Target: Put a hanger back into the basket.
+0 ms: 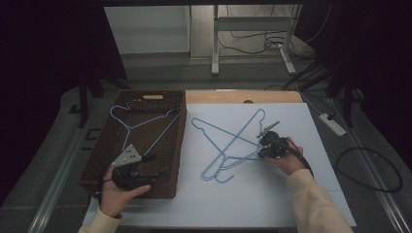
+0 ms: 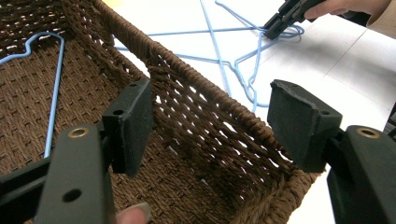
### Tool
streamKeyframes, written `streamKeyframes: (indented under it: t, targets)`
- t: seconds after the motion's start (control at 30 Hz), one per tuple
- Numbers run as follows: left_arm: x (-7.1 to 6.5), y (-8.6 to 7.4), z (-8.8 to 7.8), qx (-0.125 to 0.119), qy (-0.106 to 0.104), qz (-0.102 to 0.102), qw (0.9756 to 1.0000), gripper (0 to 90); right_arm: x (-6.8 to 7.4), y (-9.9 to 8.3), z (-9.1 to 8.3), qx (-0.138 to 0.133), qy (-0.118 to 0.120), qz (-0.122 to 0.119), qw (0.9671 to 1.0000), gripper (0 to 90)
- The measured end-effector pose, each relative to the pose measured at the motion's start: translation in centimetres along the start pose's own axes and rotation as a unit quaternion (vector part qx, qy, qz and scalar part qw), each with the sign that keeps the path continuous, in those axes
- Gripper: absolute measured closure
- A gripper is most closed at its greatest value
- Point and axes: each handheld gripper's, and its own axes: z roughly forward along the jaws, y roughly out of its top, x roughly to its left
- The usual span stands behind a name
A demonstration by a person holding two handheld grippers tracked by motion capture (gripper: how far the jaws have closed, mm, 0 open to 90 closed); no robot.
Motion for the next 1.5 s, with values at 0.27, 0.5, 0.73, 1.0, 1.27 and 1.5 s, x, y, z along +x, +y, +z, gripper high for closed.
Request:
streamKeyframes:
  t: [0.27, 0.5, 0.73, 1.0, 1.27, 1.5]
  targets:
    - [-0.1, 0.0, 0.1, 0.0, 0.001, 0.002, 1.0, 32.8, 0.6, 0.1, -1.8, -0.032, -0.005, -0.001, 0.9995, 79.7]
    - [-0.2, 0.1, -0.1, -0.003, 0.001, 0.002, 1.0, 32.9, 0.3, -0.3, -3.6, -0.072, 0.013, 0.025, 0.997, 79.9]
    - [-0.5, 0.4, -0.2, -0.008, 0.001, 0.007, 0.9999, 33.0, 0.2, -0.7, -5.4, -0.106, 0.018, 0.034, 0.9936, 79.9]
    - [-0.8, 0.6, -0.1, -0.009, -0.001, 0.011, 0.9999, 33.1, 0.7, -0.6, -7.8, -0.139, 0.01, 0.029, 0.9898, 80.0]
    - [-1.0, 0.8, -0.3, -0.012, -0.002, 0.013, 0.9998, 33.1, 2.0, -0.7, -9.2, -0.154, 0.015, 0.018, 0.9879, 80.0]
    - [-2.0, 1.5, -0.1, -0.011, -0.012, 0.02, 0.9997, 33.1, 3.0, -1.4, -9.2, -0.166, 0.026, 0.012, 0.9857, 80.0]
